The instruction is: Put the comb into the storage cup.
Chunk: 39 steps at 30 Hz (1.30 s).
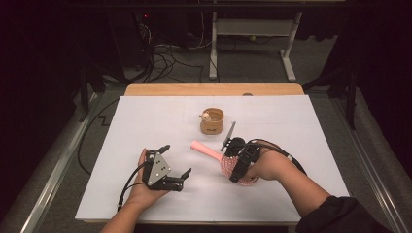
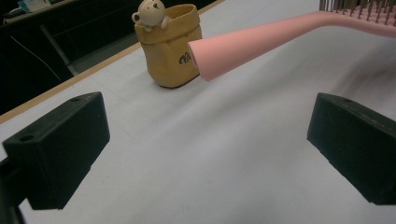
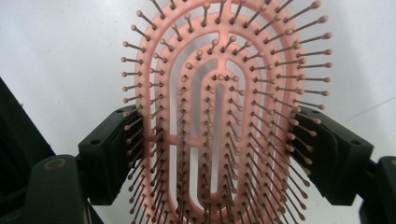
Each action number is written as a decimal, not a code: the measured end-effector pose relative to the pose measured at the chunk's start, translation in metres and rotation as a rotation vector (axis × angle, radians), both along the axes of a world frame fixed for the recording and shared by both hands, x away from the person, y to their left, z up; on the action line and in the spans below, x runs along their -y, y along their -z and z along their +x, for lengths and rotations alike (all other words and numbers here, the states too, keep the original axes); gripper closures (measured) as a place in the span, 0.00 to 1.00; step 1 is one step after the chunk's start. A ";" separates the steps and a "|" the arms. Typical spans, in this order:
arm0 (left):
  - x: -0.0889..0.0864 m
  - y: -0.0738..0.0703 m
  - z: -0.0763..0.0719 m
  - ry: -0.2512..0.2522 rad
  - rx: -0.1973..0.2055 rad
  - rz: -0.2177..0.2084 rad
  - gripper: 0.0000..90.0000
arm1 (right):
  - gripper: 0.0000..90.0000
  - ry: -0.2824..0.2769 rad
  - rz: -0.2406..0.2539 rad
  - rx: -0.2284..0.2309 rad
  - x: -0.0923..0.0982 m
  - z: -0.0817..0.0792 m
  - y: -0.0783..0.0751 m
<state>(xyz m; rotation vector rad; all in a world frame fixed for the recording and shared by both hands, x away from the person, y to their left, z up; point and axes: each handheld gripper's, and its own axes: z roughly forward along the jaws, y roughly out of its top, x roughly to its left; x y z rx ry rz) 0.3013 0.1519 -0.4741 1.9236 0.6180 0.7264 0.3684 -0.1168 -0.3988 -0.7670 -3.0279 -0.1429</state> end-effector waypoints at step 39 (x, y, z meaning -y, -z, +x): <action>0.017 0.007 -0.002 0.000 0.068 0.146 0.02 | 0.23 -0.086 0.002 -0.051 -0.048 0.001 0.015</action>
